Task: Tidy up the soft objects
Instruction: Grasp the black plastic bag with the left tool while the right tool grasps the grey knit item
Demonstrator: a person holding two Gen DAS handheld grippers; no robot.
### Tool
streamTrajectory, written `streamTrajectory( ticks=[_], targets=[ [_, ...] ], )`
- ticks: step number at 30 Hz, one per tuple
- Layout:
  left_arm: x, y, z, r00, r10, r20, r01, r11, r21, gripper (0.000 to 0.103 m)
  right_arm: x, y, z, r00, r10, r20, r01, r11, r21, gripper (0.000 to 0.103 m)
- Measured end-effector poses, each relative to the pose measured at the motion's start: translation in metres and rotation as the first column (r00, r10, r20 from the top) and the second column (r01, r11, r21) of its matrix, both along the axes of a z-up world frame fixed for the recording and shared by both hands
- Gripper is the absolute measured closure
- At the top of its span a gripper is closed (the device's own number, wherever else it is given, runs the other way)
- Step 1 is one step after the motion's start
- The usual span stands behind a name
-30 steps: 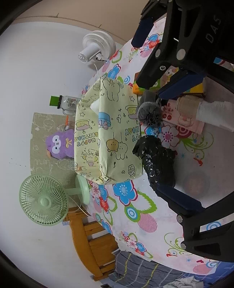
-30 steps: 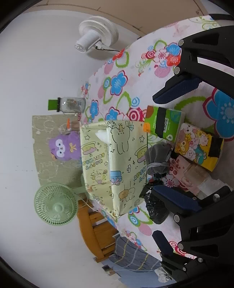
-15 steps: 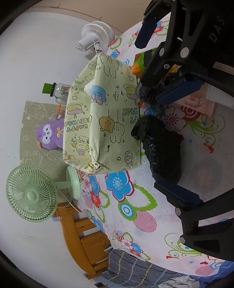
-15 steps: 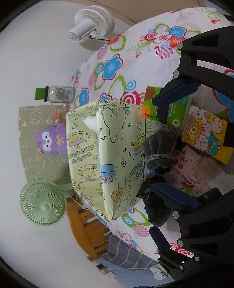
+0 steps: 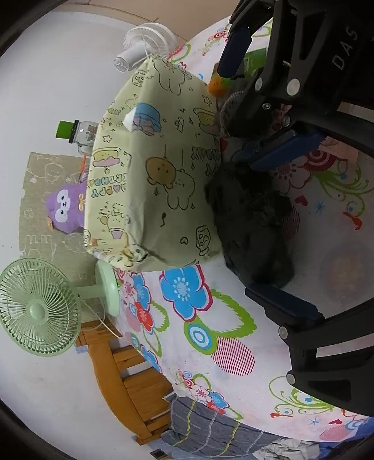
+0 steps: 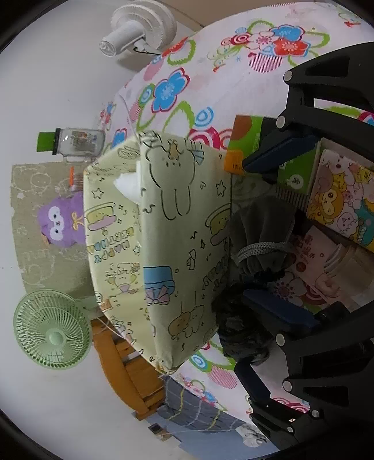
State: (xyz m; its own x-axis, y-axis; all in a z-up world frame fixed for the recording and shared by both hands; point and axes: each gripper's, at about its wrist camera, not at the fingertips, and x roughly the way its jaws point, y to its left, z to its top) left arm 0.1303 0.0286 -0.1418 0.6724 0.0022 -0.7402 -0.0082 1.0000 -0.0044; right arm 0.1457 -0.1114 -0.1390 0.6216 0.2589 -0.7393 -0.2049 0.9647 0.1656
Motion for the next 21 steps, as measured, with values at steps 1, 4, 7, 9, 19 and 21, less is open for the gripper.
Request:
streamTrajectory(
  ticks=[1, 4, 7, 9, 19, 21],
  targets=[
    [0.001, 0.0, -0.002, 1.0, 0.0, -0.006, 0.0, 1.0, -0.002, 0.024, 0.001, 0.001, -0.002, 1.0, 0.002, -0.007, -0.002, 1.0, 0.0, 0.021],
    [0.003, 0.001, -0.006, 1.0, -0.001, -0.016, 0.001, 1.0, 0.004, 0.025, 0.003, 0.004, -0.006, 1.0, 0.005, -0.022, -0.005, 1.0, -0.005, 0.024],
    [0.003, 0.001, -0.007, 1.0, -0.007, -0.014, 0.008, 1.0, 0.005, 0.028, 0.005, 0.006, -0.008, 0.999, 0.015, -0.029, -0.014, 1.0, 0.004, 0.032],
    [0.002, 0.0, -0.007, 1.0, -0.012, -0.012, 0.012, 1.0, 0.012, 0.031, 0.006, 0.007, -0.009, 0.999, 0.026, -0.042, -0.025, 1.0, 0.018, 0.037],
    [-0.003, -0.002, -0.004, 0.999, -0.037, 0.003, 0.037, 0.999, -0.009, 0.045, 0.001, 0.012, -0.006, 0.999, 0.024, -0.035, -0.023, 1.0, 0.012, 0.042],
    [-0.005, -0.002, -0.002, 0.999, -0.038, 0.006, 0.038, 0.999, -0.013, 0.045, -0.001, 0.012, -0.004, 0.999, 0.023, -0.029, -0.022, 1.0, 0.012, 0.042]
  ],
)
